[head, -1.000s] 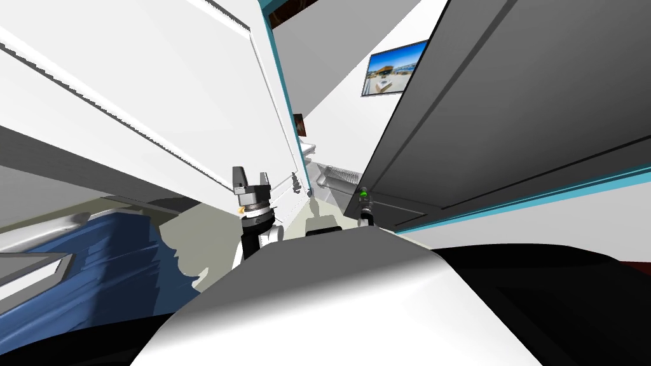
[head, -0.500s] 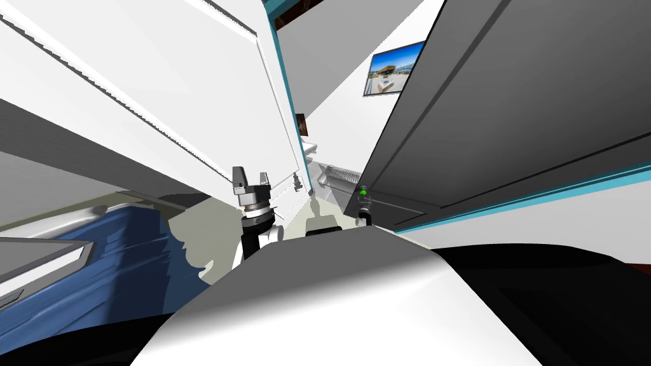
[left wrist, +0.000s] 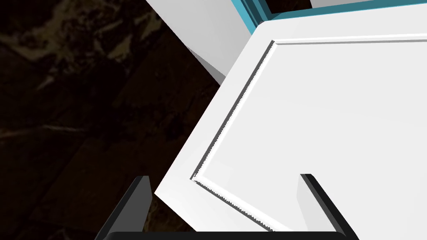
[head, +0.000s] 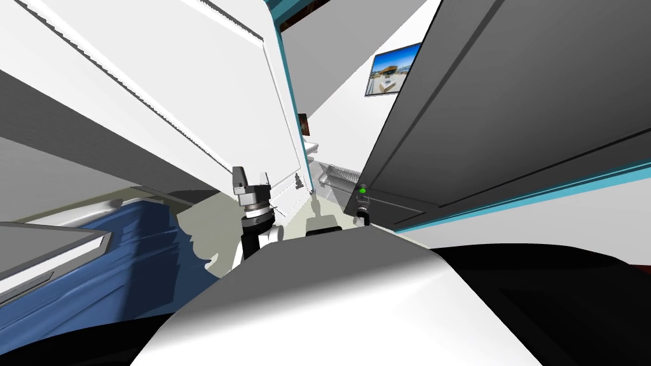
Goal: Pull the door open
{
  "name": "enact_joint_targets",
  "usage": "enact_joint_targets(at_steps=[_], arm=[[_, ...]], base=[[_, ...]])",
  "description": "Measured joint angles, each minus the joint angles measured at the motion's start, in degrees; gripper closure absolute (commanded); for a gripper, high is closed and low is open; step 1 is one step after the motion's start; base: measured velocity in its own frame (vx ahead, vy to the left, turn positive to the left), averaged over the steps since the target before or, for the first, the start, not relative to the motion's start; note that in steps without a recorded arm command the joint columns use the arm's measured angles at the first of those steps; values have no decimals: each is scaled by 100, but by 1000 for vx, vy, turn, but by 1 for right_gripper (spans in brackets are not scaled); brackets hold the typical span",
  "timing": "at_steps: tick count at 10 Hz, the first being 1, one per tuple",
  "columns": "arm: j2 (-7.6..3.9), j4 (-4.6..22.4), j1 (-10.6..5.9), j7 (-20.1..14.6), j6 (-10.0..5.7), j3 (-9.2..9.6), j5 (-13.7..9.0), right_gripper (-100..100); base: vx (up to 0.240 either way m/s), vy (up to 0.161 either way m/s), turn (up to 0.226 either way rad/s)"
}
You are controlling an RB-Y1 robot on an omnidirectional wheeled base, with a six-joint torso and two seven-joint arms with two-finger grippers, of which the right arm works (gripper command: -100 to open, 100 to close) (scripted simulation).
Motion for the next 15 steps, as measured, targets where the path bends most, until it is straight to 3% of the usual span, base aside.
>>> enact_joint_targets(at_steps=[7, 10, 15], arm=[[192, -74, -91, -1040, 25, 134, -424, -100], [228, -76, -117, -1291, 26, 164, -518, -100], [-216, 38, 70, -1780, 0, 177, -551, -100]], base=[[-77, -7, 37], [6, -3, 28], [166, 1, 41]])
